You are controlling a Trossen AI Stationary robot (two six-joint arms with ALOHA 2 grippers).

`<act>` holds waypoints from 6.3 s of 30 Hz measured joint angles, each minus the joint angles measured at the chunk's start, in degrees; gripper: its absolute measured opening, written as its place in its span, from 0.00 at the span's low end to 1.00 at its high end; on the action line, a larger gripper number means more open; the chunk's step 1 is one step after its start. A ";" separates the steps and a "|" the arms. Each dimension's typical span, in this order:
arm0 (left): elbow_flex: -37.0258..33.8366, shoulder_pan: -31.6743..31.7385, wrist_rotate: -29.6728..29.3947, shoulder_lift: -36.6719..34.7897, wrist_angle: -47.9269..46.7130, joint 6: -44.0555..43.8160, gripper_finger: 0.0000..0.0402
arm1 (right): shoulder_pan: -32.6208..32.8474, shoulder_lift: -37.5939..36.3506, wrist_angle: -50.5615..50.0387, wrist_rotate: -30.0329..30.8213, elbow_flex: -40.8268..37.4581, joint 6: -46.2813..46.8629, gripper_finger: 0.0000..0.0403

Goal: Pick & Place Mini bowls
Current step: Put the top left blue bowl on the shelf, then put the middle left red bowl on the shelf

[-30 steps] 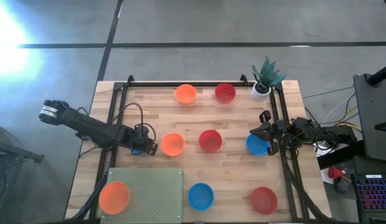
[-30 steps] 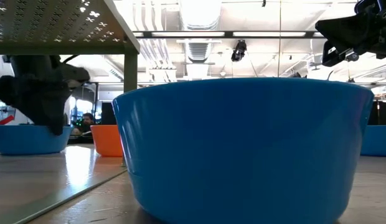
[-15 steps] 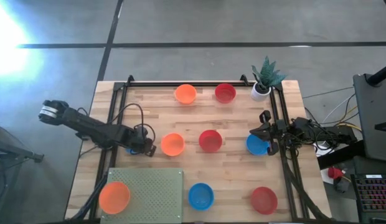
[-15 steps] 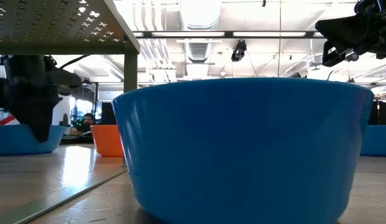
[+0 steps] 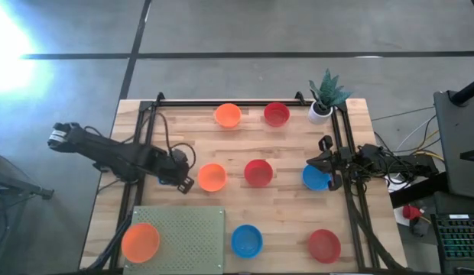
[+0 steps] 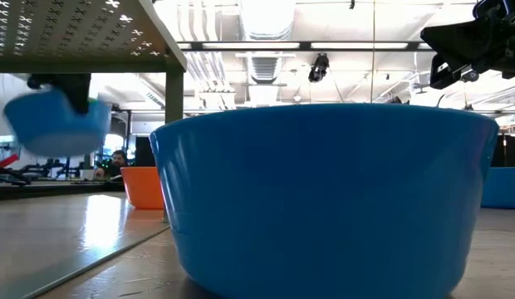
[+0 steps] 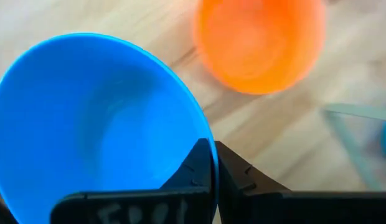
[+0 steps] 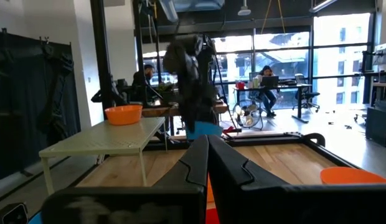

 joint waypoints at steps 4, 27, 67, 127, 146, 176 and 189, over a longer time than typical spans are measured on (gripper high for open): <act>6.29 -0.60 -0.17 0.02 -0.96 6.43 0.00 | 0.00 -0.01 0.00 0.00 0.00 -0.02 0.02; 39.72 -21.09 2.12 21.50 -13.29 22.49 0.00 | 0.00 0.01 -0.35 -0.13 0.00 -0.19 0.02; 44.80 -34.21 6.88 34.37 -9.25 1.14 0.00 | -0.01 -0.01 -0.39 -0.57 0.00 -1.73 0.02; 38.14 -32.43 9.61 27.98 -16.71 1.67 0.19 | 0.00 0.01 -0.31 -0.48 0.02 -2.56 0.02; 37.09 -32.45 16.74 28.02 -17.18 1.18 0.19 | 0.00 0.00 -0.24 -0.48 0.01 -2.56 0.02; 47.95 -32.13 -27.05 27.65 -29.62 -2.40 0.19 | -0.02 0.44 4.84 10.83 1.20 0.17 0.02; 47.99 -27.07 -61.10 26.50 -31.71 -11.12 0.19 | 0.00 14.17 -24.05 12.09 25.66 4.72 0.02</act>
